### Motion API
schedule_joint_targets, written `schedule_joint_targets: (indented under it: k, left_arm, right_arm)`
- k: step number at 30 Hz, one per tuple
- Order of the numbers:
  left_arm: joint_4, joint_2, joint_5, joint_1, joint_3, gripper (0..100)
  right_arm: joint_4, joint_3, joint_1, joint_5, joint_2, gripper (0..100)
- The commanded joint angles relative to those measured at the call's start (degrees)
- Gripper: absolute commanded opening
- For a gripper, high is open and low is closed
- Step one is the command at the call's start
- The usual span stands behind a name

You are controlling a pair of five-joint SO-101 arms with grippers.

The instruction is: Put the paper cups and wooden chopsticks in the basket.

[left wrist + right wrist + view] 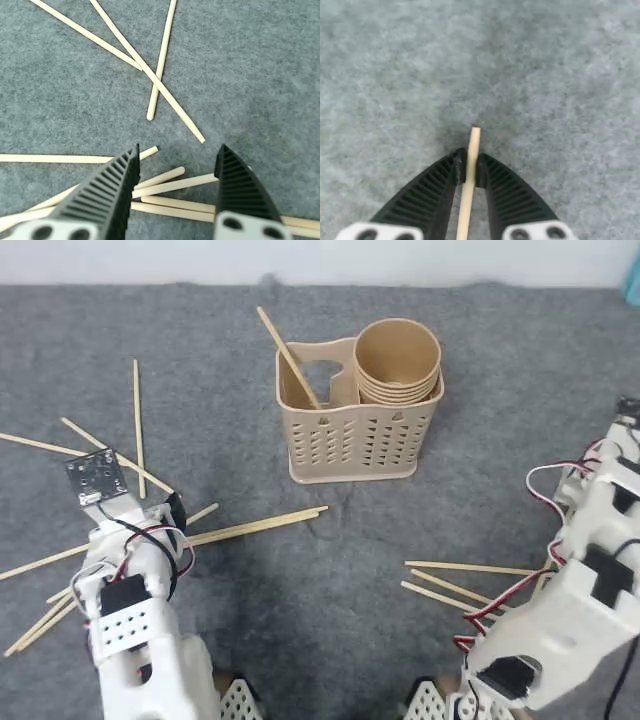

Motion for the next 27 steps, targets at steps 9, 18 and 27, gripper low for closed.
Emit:
schedule_joint_targets:
  k: [9,18,27]
  left_arm:
    - [-1.6,-1.1,-0.5,0.5,-0.1,23]
    - [-1.6,-1.1,-0.5,0.5,-0.1,23]
    - [-1.6,-1.1,-0.5,0.5,-0.1,23]
  right_arm:
    - [21.9,-1.7,0.2,-0.5,-21.1,0.9]
    - [39.2,-1.3,-0.4,-0.9,-45.7,0.9]
    - [48.3,2.3,-9.5,-3.9,-63.7,0.9]
